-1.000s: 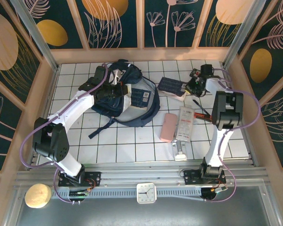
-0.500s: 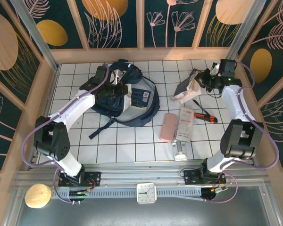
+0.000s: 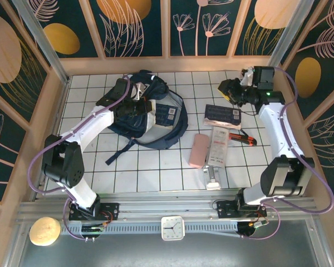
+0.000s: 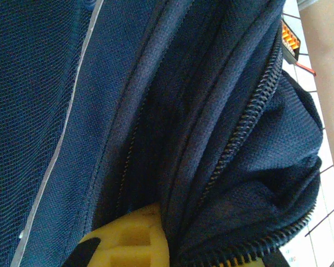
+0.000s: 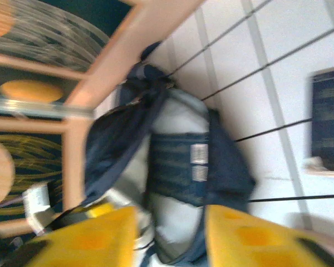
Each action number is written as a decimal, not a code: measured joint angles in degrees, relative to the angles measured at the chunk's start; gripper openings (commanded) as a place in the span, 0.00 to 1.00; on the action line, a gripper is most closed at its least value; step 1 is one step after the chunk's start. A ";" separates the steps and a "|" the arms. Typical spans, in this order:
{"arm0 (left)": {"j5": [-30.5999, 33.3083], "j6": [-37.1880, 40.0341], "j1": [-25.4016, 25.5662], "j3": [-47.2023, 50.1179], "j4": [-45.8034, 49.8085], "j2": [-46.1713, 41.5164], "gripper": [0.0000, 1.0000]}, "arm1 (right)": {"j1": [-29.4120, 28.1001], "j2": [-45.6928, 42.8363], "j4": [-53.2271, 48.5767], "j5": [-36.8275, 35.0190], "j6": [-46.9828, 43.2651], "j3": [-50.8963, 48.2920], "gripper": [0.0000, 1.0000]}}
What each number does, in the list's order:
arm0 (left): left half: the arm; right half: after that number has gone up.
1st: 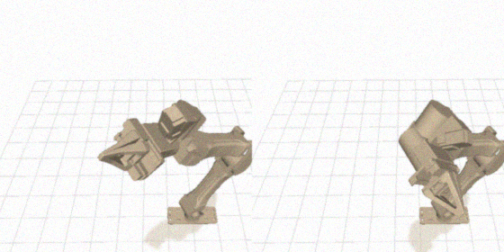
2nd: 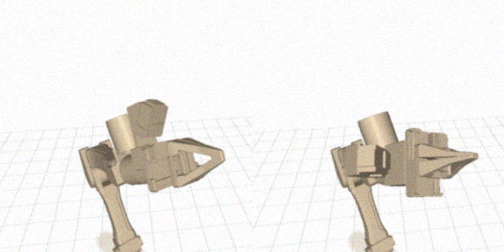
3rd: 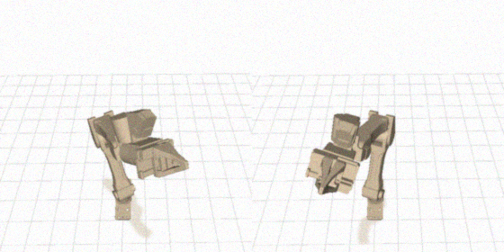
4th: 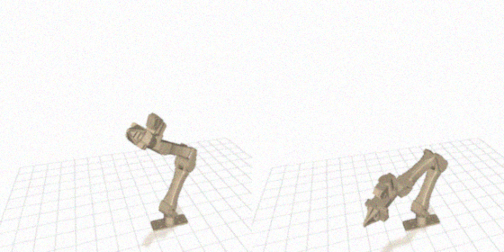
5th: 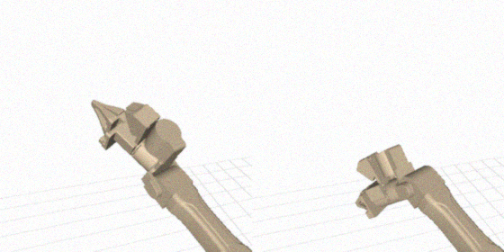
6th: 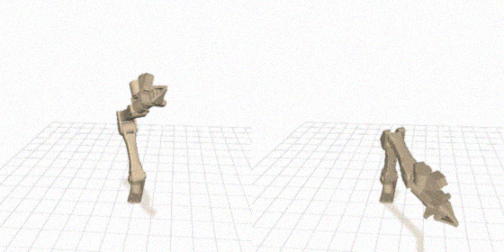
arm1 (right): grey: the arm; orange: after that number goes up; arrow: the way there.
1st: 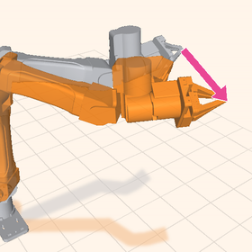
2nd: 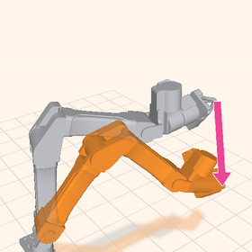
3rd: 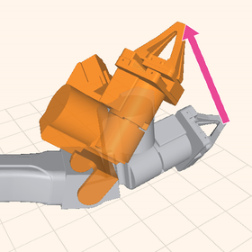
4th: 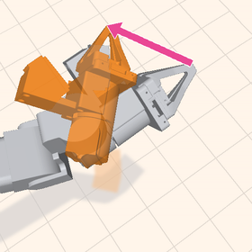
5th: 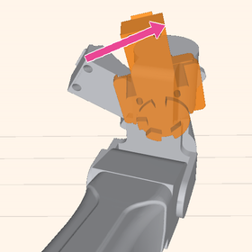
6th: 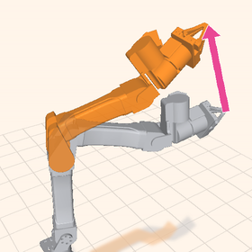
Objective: Pack the student bag
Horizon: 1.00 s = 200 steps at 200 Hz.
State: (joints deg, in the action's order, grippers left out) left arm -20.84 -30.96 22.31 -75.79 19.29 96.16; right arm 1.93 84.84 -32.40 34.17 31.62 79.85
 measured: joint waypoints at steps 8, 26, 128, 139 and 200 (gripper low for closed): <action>-0.15 -0.04 0.00 0.00 -0.13 0.17 0.00 | 2.56 0.87 -0.57 -1.62 -1.57 -1.18 0.58; -0.55 -0.17 0.00 0.00 -0.28 0.68 0.00 | 9.11 4.72 -1.44 -4.87 -5.77 -3.80 0.64; -1.51 0.11 0.00 0.22 -0.63 1.11 0.00 | 14.82 31.69 -2.56 -9.90 -22.45 1.18 0.69; -1.64 0.33 0.00 0.22 -0.61 1.11 0.00 | 14.91 32.46 -3.08 -9.49 -22.88 2.14 0.68; -2.19 0.92 0.00 0.22 -0.59 1.97 0.00 | 14.78 35.54 -2.14 -5.88 -25.33 5.46 0.65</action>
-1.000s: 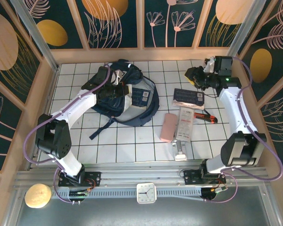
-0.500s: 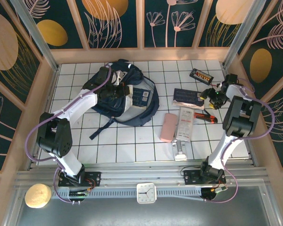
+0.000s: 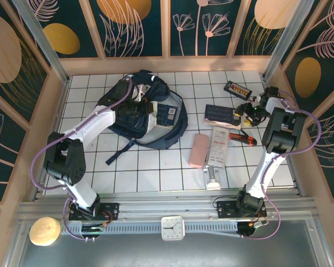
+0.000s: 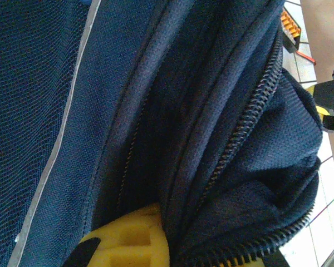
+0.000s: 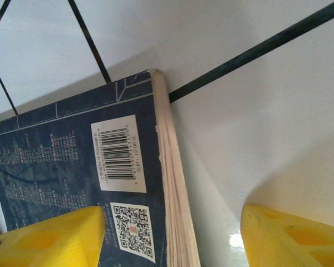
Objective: Pack the student bag
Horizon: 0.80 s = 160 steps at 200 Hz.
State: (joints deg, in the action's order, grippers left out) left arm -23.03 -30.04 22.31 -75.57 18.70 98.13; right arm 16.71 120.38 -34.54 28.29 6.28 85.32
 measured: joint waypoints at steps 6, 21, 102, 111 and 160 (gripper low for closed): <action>-0.22 0.02 0.00 0.00 0.00 0.26 0.00 | -0.04 0.15 -0.02 -0.02 -0.04 0.15 0.64; -0.59 0.11 0.00 0.00 0.00 0.66 0.00 | -0.04 0.28 -0.04 -0.20 -0.15 0.20 0.58; -0.81 0.22 0.07 0.83 -0.68 0.79 0.00 | -5.07 0.17 1.07 -5.40 -1.16 0.13 0.28; -0.81 0.22 0.15 1.11 -0.92 0.79 0.00 | -6.34 0.17 1.66 -5.29 -1.31 0.13 0.18; -0.55 0.44 0.26 3.15 -2.12 -0.13 0.00 | -9.20 -0.24 5.18 -4.42 0.44 -0.74 0.00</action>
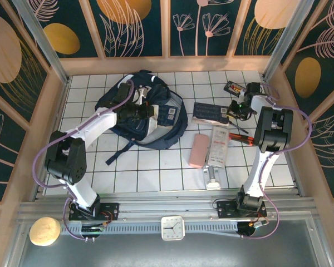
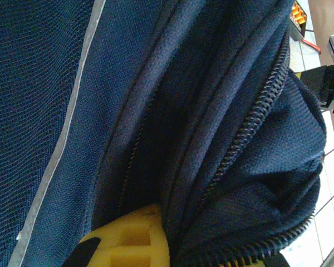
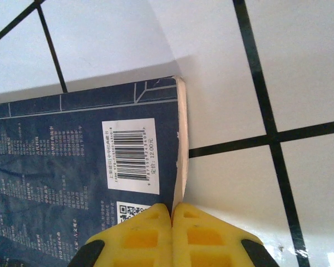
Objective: Pack the student bag
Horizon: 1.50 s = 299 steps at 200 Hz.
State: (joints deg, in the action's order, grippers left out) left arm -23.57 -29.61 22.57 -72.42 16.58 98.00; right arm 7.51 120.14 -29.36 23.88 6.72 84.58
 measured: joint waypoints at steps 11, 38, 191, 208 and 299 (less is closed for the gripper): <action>0.26 0.02 0.00 0.66 -0.04 -0.59 0.00 | 0.00 -0.57 0.55 0.63 0.48 -0.72 0.00; 1.07 0.02 0.00 1.25 -0.07 -1.22 0.00 | 0.00 -2.49 0.90 4.63 2.99 -3.08 0.00; 7.02 0.90 0.00 -3.78 4.55 -1.25 0.00 | 3.21 -27.43 9.94 27.26 21.14 -13.18 0.00; 7.19 0.87 0.00 -4.00 4.72 -1.25 0.00 | 3.37 -28.94 9.44 27.56 21.90 -12.94 0.00; 7.13 0.15 -0.02 -5.20 4.79 -1.18 0.00 | -9.70 -32.26 19.37 30.25 35.21 -16.57 0.00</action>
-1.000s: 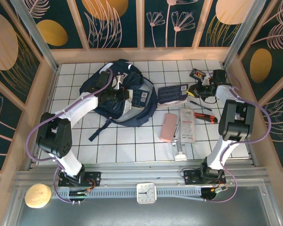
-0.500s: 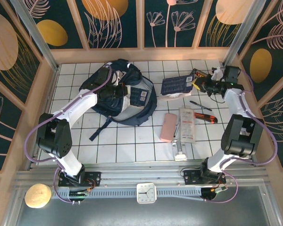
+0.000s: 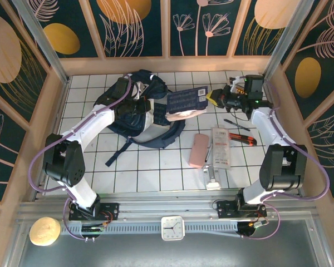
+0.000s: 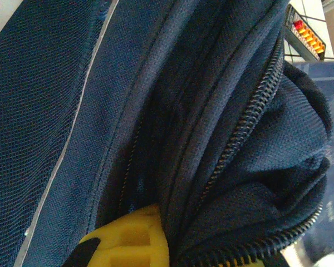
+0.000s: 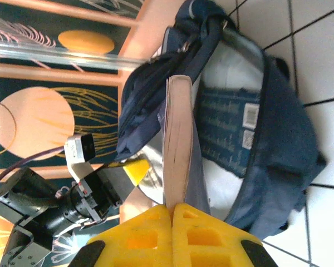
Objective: Pack the student bag
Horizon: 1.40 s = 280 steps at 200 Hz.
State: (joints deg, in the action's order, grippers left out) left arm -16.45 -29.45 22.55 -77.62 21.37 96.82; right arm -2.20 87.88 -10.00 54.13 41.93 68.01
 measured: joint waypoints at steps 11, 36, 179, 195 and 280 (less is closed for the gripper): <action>0.00 -0.20 -0.02 -0.07 0.02 0.00 0.00 | -1.46 0.42 1.84 -0.02 1.31 -0.70 0.00; 0.00 -0.24 -0.04 -0.39 0.52 -0.02 0.00 | -4.11 2.99 5.97 -0.70 3.23 -2.86 0.00; -3.67 -0.85 -0.09 -0.98 1.38 -1.97 0.00 | -22.21 31.63 30.38 -16.59 20.57 5.66 0.16; -3.91 -0.85 -0.09 -0.98 1.36 -1.97 0.00 | -24.04 34.56 29.00 -16.79 20.94 9.60 0.43; -5.79 -3.43 0.22 -0.96 -1.29 -0.11 0.99 | -18.08 10.80 -2.75 -24.59 2.14 6.47 0.67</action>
State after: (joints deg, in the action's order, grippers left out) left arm -22.24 -32.88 22.76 -78.59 20.08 96.71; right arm -20.27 98.67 -12.75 29.54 44.07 74.48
